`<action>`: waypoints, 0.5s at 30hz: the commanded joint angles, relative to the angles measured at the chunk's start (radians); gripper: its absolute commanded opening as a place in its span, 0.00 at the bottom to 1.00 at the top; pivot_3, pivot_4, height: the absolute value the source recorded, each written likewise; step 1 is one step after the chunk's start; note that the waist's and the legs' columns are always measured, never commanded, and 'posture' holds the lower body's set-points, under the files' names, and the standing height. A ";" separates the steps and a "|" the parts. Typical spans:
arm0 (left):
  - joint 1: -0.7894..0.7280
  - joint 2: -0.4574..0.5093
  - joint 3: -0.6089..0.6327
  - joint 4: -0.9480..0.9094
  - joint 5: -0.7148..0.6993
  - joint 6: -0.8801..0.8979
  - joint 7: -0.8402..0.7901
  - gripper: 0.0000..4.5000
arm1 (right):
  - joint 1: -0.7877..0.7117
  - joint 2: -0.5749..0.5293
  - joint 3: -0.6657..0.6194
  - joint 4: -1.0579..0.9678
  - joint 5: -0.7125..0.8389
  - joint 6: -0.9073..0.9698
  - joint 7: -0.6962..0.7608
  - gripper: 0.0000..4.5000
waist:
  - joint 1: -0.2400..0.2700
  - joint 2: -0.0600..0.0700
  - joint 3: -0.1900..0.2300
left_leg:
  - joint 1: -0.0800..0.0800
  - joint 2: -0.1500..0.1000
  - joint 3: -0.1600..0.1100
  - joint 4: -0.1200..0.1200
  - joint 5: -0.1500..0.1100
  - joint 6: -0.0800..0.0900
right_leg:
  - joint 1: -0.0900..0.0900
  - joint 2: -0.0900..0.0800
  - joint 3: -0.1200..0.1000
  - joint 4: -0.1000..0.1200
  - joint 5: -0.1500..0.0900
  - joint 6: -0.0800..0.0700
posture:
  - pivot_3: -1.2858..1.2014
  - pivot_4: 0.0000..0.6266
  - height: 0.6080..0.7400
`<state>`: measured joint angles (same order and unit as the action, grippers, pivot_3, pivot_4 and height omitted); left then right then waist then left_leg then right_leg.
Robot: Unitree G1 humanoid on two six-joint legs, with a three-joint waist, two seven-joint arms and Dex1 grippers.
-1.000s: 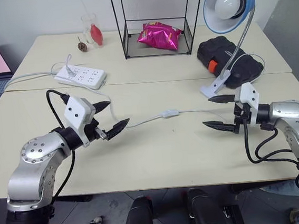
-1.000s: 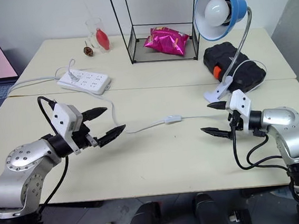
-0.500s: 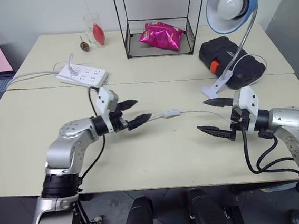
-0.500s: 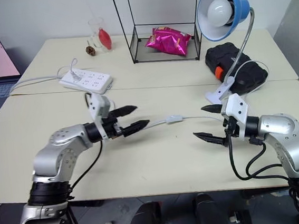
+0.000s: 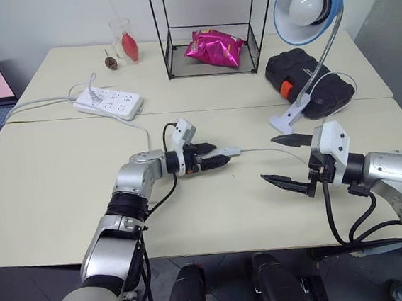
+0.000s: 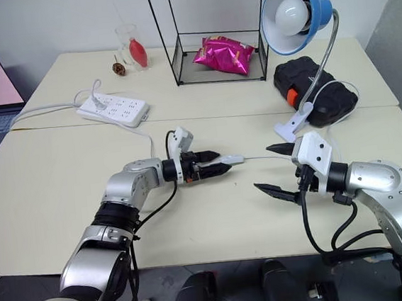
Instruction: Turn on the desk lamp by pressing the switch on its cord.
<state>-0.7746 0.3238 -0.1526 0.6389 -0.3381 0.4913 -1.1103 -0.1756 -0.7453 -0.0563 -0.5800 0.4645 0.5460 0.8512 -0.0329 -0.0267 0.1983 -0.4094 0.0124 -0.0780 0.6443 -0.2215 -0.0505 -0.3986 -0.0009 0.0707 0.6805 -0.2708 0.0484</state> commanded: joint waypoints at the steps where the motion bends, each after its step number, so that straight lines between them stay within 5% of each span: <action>1: -0.027 -0.002 -0.008 0.016 0.021 -0.001 -0.041 0.98 | 0.000 -0.014 -0.032 -0.044 0.023 0.013 -0.014 1.00 | 0.000 0.000 0.000 | 0.000 0.000 0.000 0.000 0.000 0.000 | 0.000 0.000 0.000 0.000 0.000 0.000 | 0.52 0.24 1.00; 7: -0.053 -0.018 0.012 0.064 0.041 -0.012 -0.045 0.98 | 0.001 -0.019 -0.033 -0.051 0.027 0.020 -0.021 1.00 | 0.001 0.000 0.000 | 0.000 0.000 0.000 0.000 0.000 0.000 | 0.000 0.000 0.000 0.000 0.000 0.000 | 0.52 0.24 1.00; 15: -0.088 -0.039 -0.004 0.146 0.103 -0.090 -0.048 0.59 | -0.007 -0.031 -0.026 -0.047 0.031 0.019 -0.021 1.00 | 0.001 0.000 0.000 | 0.000 0.000 0.000 0.000 0.000 0.000 | 0.000 0.000 0.000 0.000 0.000 0.000 | 0.52 0.24 1.00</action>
<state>-0.8429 0.2997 -0.1489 0.7723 -0.2537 0.4268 -1.1484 -0.1746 -0.7656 -0.0577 -0.5940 0.4866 0.5749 0.8321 -0.0316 -0.0267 0.1983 -0.4094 0.0124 -0.0782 0.6443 -0.2215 -0.0505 -0.3982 -0.0009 0.0705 0.6804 -0.2709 0.0486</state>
